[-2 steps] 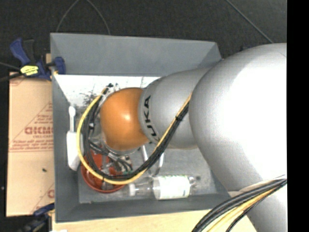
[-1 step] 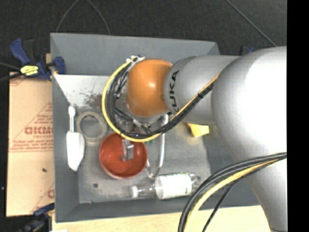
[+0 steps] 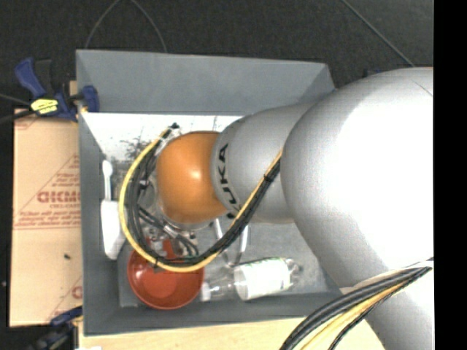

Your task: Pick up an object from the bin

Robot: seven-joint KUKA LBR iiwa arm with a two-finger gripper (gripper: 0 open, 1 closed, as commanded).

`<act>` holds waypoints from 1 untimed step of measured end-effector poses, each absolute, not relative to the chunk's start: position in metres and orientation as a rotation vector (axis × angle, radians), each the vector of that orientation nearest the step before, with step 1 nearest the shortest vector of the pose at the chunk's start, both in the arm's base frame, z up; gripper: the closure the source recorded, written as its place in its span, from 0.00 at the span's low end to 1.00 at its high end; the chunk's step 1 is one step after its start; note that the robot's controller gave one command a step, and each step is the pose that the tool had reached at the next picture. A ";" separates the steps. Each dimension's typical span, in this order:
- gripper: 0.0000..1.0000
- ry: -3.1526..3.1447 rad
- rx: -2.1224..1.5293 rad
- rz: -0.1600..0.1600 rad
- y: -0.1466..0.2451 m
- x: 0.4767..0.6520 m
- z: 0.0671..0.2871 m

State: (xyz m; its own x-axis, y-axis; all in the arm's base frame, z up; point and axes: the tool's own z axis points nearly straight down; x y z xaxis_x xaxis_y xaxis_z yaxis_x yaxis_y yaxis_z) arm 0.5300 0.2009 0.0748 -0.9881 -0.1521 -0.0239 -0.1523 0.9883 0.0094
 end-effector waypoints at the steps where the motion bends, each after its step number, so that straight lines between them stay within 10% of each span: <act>1: 1.00 3.109 -0.237 0.018 0.201 0.530 0.075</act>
Offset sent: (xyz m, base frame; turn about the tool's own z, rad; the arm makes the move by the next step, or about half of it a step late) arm 0.0000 0.0001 0.0713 0.0005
